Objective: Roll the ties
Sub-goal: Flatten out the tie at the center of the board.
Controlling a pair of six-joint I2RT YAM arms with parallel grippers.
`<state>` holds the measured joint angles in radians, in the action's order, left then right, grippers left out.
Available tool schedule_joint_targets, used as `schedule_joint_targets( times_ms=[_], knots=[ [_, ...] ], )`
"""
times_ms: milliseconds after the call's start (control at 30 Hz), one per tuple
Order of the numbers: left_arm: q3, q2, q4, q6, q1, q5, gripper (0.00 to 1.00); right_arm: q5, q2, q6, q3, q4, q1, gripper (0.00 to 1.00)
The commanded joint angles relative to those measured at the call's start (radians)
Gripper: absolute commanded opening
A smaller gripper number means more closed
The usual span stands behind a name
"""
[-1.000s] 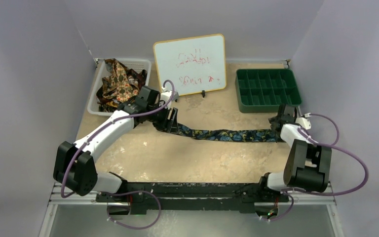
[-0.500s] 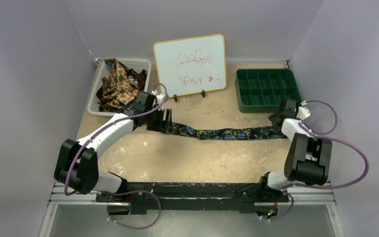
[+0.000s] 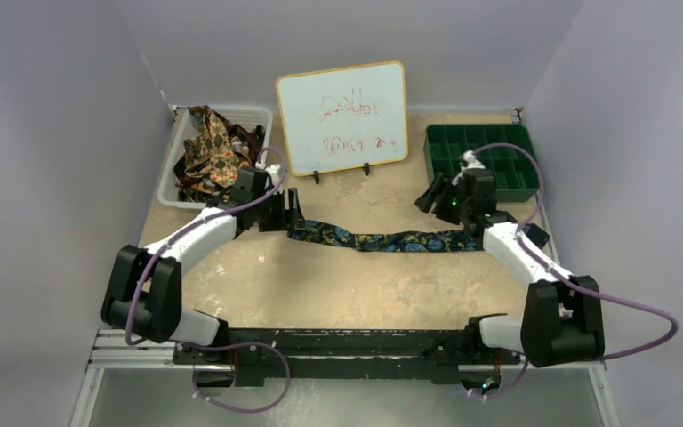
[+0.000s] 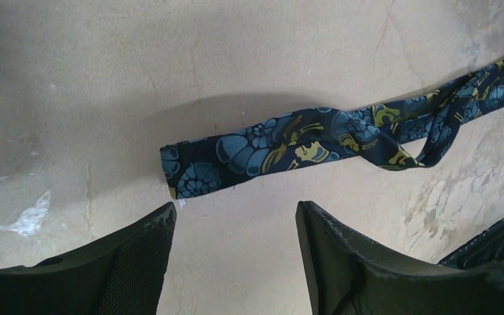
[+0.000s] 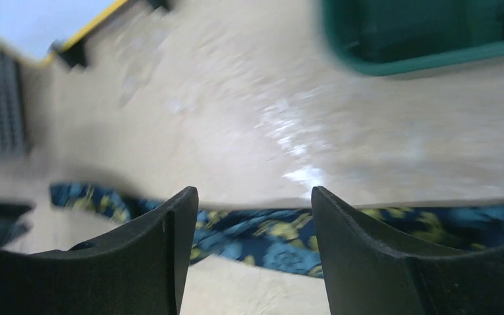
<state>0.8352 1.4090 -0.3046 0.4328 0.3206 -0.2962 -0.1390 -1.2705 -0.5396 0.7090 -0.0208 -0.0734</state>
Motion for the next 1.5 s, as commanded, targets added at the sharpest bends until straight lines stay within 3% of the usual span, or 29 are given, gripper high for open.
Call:
schedule_joint_targets(
  times_ms=[0,333,533,733,1033,1300,1467],
  knots=[
    [-0.025,0.047,0.126,0.055,-0.006,-0.008,0.65,-0.154,-0.033,0.090,0.067,-0.026,-0.106,0.67],
    [-0.048,0.131,0.203,0.061,-0.008,0.090,0.60,-0.338,-0.145,0.190,0.192,0.017,-0.259,0.64],
    [-0.076,0.142,0.237,0.054,-0.008,0.114,0.47,-0.350,-0.188,0.199,0.211,0.044,-0.314,0.62],
    [-0.090,0.098,0.201,0.049,-0.008,0.123,0.31,-0.237,-0.277,0.228,0.263,0.112,-0.399,0.60],
    [-0.159,-0.032,0.098,0.052,-0.008,0.179,0.29,-0.079,-0.410,0.252,0.359,0.190,-0.479,0.55],
    [-0.187,-0.123,0.009,0.097,-0.009,0.240,0.23,-0.077,-0.475,0.269,0.391,0.209,-0.502,0.54],
    [-0.187,-0.152,-0.053,0.132,-0.009,0.257,0.26,-0.062,-0.518,0.289,0.430,0.242,-0.529,0.53]
  ],
)
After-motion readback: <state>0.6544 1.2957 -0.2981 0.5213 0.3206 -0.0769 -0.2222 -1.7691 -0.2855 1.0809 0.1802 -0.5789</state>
